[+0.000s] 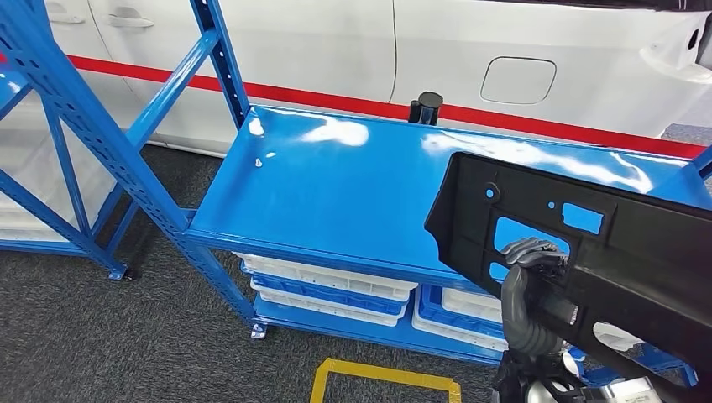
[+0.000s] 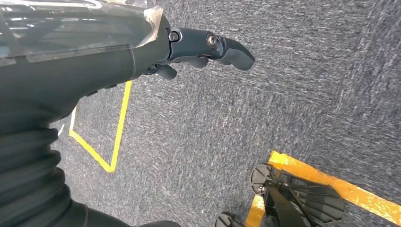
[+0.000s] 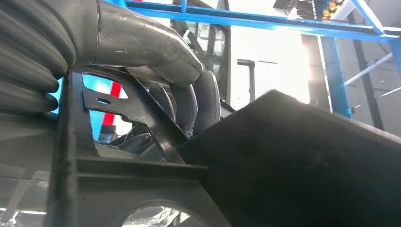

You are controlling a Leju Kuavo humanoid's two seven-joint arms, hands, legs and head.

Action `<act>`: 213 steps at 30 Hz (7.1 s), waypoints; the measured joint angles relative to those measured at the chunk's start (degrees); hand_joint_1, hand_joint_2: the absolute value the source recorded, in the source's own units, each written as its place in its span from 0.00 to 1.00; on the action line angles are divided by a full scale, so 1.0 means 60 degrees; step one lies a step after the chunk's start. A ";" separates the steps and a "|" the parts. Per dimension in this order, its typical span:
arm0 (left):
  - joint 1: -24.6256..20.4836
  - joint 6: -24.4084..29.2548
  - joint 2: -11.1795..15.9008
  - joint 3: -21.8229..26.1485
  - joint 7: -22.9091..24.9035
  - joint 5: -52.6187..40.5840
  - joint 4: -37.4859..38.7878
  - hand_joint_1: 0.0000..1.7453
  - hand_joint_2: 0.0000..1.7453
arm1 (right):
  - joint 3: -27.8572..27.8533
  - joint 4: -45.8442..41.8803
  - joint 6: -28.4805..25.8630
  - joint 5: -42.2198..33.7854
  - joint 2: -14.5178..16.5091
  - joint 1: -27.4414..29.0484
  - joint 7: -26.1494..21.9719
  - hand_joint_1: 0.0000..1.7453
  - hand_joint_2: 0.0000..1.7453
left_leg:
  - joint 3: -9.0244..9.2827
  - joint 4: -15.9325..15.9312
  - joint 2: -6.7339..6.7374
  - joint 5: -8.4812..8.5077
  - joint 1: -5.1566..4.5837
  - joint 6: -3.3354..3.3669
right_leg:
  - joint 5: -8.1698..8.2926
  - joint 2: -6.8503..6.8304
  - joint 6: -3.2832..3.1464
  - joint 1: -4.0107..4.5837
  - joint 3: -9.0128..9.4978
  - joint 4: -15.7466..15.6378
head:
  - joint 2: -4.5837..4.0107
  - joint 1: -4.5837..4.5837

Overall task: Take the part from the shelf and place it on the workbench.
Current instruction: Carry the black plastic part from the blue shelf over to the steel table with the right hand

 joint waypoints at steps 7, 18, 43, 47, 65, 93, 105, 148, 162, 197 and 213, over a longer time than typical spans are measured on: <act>0.0003 -0.0034 -0.0002 0.0000 0.0007 -0.0027 0.0019 0.00 1.00 | 0.0140 -0.0107 -0.0420 -0.0036 -0.0160 0.0087 -0.0009 1.00 1.00 | -0.0019 0.0085 -0.0059 0.0073 0.0018 -0.0358 | 0.1486 0.0058 0.0185 -0.0017 0.0906 -0.2341 | 0.0002 0.0004; 0.0013 -0.0023 0.0000 0.0000 0.0044 -0.0038 0.0026 0.00 1.00 | 0.0138 -0.0123 -0.0797 0.0036 -0.0178 0.0096 -0.0022 1.00 1.00 | -0.0404 0.0920 -0.0006 -0.0777 0.0093 -0.0575 | 0.1688 0.0045 -0.0319 -0.0072 0.0662 -0.2365 | -0.0001 -0.0050; 0.0027 -0.0227 -0.0089 0.0000 -0.0049 -0.0143 0.0135 0.00 1.00 | 0.0134 0.0076 -0.2362 -0.0078 -0.0494 0.0228 0.0007 1.00 1.00 | -0.0827 0.1897 0.0052 -0.1357 0.0090 -0.0656 | 0.1698 -0.0031 -0.0473 0.0042 0.0789 -0.2591 | 0.0000 -0.0036; 0.0023 -0.0230 -0.0095 0.0000 -0.0016 -0.0155 0.0146 0.00 1.00 | 0.0117 0.0138 -0.2387 -0.0177 -0.0494 0.0247 0.0011 1.00 1.00 | -0.0230 0.2046 0.0044 -0.1060 0.0080 -0.0540 | 0.2022 -0.0038 -0.0476 0.0167 0.0394 -0.2549 | 0.0000 -0.0043; -0.0009 -0.0090 -0.0110 0.0000 0.0138 -0.0155 0.0160 0.00 1.00 | 0.0110 0.0439 -0.2170 -0.0247 -0.0428 0.0024 0.0015 1.00 1.00 | -0.0358 -0.0215 0.0135 0.0518 -0.0046 -0.0253 | 0.1353 -0.0020 0.0290 -0.0026 0.1336 -0.2078 | 0.0003 0.0061; -0.0017 0.0128 -0.0091 -0.0011 0.0294 -0.0350 0.0160 0.00 1.00 | 0.0112 0.0959 -0.1825 0.0034 -0.0412 -0.0364 -0.0004 1.00 1.00 | 0.0456 -0.0422 -0.0357 0.0020 -0.0120 -0.0003 | 0.1109 0.0030 0.0102 0.0052 0.0106 -0.0946 | 0.0003 0.0019; 0.0005 0.0028 -0.0060 -0.0011 0.0292 -0.0410 0.0160 0.00 1.00 | 0.0103 0.0984 -0.1800 0.0139 -0.0387 -0.0332 -0.0004 1.00 1.00 | -0.1089 0.2465 -0.0057 -0.1275 0.0045 -0.0633 | 0.1727 -0.0289 -0.0353 -0.0010 0.0744 -0.2569 | 0.0002 -0.0123; 0.0112 0.0072 -0.0016 0.0004 0.0180 -0.0345 0.0157 0.00 1.00 | 0.0230 0.0985 -0.1547 0.0329 -0.0166 -0.0140 -0.0027 1.00 1.00 | 0.0102 -0.0176 0.0207 0.0054 -0.0039 -0.0117 | 0.1130 -0.0604 -0.0133 0.0087 0.0519 -0.1793 | 0.0001 -0.0073; 0.0171 0.0129 -0.0046 0.0066 0.0173 -0.0258 0.0158 0.00 1.00 | 0.0267 0.1113 -0.1445 0.0125 -0.0278 -0.0189 -0.0029 1.00 1.00 | -0.0194 0.0208 -0.0747 -0.0072 -0.0091 -0.0393 | 0.1783 0.0199 -0.0351 0.0045 0.0640 -0.2515 | 0.0002 -0.0052; 0.0053 0.0161 -0.0006 0.0251 0.0602 -0.0545 0.0160 0.00 1.00 | 0.0260 0.2599 -0.0871 -0.0079 -0.0148 -0.1497 -0.0002 1.00 1.00 | -0.1206 0.2041 -0.0147 -0.0940 -0.0015 -0.0578 | 0.1979 -0.0127 -0.0518 0.0087 0.0501 -0.2606 | 0.0002 -0.0156; 0.0004 0.0127 0.0075 0.0245 0.0373 -0.0363 0.0160 0.00 1.00 | 0.0154 0.2229 -0.0968 0.0082 -0.0119 -0.0722 0.0022 1.00 1.00 | 0.0082 -0.0174 -0.0224 0.0092 0.0059 -0.0123 | 0.0699 -0.0075 -0.0133 0.0093 -0.0522 -0.0036 | 0.0001 -0.0011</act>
